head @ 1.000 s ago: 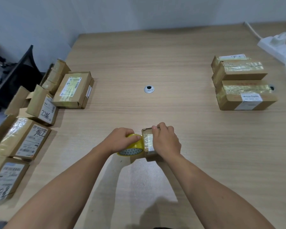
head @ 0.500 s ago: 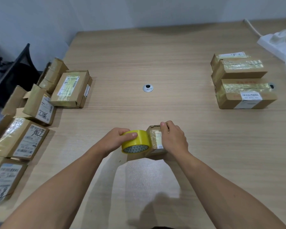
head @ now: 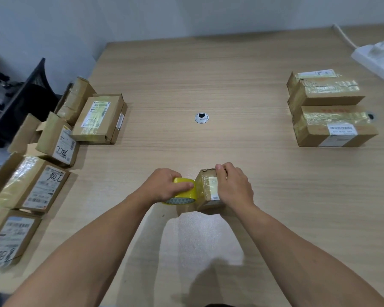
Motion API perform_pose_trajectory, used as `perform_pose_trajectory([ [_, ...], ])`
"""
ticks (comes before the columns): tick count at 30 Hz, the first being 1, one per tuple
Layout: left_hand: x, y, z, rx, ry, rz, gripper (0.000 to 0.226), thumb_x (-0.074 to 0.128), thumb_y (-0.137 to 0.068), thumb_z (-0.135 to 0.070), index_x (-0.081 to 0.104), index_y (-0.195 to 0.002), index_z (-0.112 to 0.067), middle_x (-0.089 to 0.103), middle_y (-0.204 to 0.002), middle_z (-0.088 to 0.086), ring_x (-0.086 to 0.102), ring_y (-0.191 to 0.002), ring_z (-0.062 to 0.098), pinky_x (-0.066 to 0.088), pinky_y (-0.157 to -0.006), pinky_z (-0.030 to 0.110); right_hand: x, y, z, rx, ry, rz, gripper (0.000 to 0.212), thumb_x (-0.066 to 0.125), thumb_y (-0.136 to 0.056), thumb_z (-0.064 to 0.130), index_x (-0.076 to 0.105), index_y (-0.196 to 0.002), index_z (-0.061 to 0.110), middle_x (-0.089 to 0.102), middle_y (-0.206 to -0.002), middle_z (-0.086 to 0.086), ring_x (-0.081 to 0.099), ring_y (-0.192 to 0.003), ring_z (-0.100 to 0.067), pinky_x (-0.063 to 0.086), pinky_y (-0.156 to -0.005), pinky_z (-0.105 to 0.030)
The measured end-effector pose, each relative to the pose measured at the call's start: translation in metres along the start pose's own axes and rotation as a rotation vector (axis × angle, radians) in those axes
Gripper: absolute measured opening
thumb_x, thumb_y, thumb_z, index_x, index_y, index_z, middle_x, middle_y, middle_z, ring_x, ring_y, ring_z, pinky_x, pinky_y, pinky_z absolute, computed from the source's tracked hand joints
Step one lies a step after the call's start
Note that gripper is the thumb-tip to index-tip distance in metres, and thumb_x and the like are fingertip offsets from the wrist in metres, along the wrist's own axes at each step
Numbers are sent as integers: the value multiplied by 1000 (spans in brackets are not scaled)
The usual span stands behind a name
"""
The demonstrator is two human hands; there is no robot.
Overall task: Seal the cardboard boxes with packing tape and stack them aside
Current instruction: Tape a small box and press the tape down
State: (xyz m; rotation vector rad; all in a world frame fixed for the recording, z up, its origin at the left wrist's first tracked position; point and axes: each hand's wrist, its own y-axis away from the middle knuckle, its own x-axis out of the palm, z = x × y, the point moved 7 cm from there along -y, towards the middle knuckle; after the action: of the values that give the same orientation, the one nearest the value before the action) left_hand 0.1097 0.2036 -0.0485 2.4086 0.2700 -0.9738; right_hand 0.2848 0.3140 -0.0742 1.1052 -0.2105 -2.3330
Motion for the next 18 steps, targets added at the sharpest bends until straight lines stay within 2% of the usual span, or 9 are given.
perform_pose_trajectory([
  [3, 9, -3, -2, -12, -31, -4, 73, 51, -63, -76, 69, -70, -5, 64, -67, 13, 61, -68, 25, 41, -61, 34, -2, -2, -3, 0, -3, -3, 37, 27, -105, 52, 54, -106, 26, 55, -106, 1, 50, -94, -24, 37, -78, -37],
  [5, 13, -8, -6, -24, -119, 9, 66, 54, -71, -71, 65, -67, -7, 61, -65, 11, 59, -72, 28, 39, -63, 37, -4, -5, -6, -2, -25, -7, 34, 28, -105, 51, 52, -100, 28, 57, -105, 1, 50, -94, -23, 37, -78, -37],
  [8, 19, -12, -9, -48, -253, 42, 53, 60, -88, -62, 62, -66, -14, 54, -62, 2, 54, -73, 23, 33, -63, 33, -6, -8, -11, -13, -71, -16, 33, 29, -105, 49, 55, -98, 29, 61, -102, 1, 53, -94, -22, 39, -77, -37],
  [11, 22, -18, -11, -82, -282, 61, 53, 59, -89, -62, 66, -70, -13, 56, -64, 3, 54, -71, 21, 39, -63, 34, -8, -9, -16, -9, -110, -26, 35, 31, -104, 50, 58, -99, 29, 62, -100, 2, 55, -95, -22, 43, -79, -39],
  [14, 20, -22, -20, -84, -332, 54, 55, 60, -87, -63, 62, -64, -14, 55, -61, 4, 52, -66, 18, 40, -61, 33, -10, -9, -19, -24, -187, -21, 33, 33, -103, 52, 59, -95, 31, 63, -96, 3, 56, -95, -21, 44, -79, -39],
  [16, 19, -23, -31, -94, -353, 47, 54, 61, -85, -63, 60, -62, -15, 55, -63, 3, 55, -69, 20, 38, -58, 31, -15, -9, -25, -36, -217, -31, 31, 34, -103, 52, 59, -99, 34, 63, -102, 2, 56, -100, -20, 42, -82, -38],
  [18, 21, -24, -42, -122, -388, 49, 50, 62, -83, -62, 61, -67, -15, 55, -69, 3, 58, -75, 23, 39, -59, 30, -22, -10, -29, -42, -195, -53, 34, 34, -102, 53, 60, -114, 35, 61, -117, 0, 54, -109, -19, 40, -88, -36],
])
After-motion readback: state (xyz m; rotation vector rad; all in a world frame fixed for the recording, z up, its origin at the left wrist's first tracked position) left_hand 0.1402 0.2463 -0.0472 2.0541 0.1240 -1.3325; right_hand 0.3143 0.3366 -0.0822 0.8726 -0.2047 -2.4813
